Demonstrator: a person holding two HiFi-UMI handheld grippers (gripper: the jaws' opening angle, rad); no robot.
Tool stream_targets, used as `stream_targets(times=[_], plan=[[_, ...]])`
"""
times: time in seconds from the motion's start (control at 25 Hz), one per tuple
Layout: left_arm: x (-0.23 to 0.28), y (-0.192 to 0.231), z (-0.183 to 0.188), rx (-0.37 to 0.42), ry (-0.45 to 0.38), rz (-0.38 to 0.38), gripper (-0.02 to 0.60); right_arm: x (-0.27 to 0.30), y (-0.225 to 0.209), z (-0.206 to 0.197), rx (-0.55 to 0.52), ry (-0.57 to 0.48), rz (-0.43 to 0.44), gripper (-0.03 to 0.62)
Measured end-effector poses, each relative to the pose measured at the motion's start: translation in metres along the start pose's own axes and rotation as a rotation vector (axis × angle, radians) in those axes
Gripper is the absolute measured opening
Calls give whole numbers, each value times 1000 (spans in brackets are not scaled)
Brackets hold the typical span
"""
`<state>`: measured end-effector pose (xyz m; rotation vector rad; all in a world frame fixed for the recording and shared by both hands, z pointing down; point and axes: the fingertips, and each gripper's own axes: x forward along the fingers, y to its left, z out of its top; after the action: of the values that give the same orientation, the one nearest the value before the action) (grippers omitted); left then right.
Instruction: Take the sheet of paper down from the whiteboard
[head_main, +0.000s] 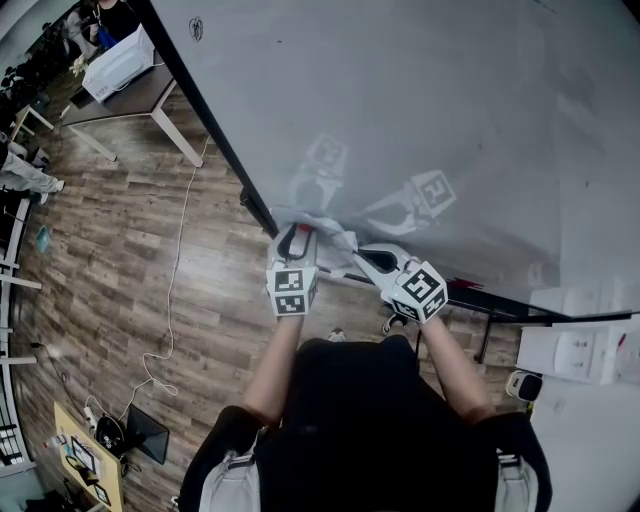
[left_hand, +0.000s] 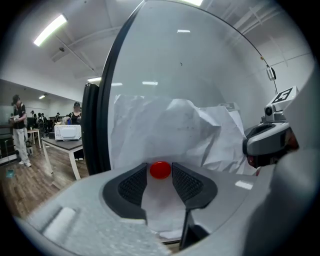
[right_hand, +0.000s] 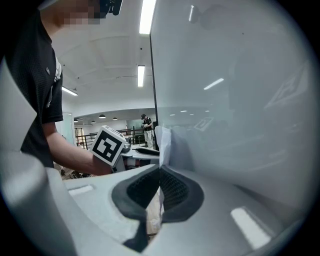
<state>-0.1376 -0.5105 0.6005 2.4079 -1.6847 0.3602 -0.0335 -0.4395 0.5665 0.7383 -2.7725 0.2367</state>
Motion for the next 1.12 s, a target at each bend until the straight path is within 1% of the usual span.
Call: stream_targets(times=[0.16, 0.4, 0.56, 1.12], plan=[[0, -1, -1, 0, 5, 5, 155, -1, -1, 1, -1, -1, -1, 3], [2, -1, -2, -3, 17, -10, 135, 1, -2, 0, 0, -5, -5, 3], [1, 0, -2, -15, 10, -23, 133, 1, -1, 1, -4, -10, -9, 3], [-3, 0, -7, -14, 13, -22, 133, 1, -5, 3, 22, -48, -27, 3]])
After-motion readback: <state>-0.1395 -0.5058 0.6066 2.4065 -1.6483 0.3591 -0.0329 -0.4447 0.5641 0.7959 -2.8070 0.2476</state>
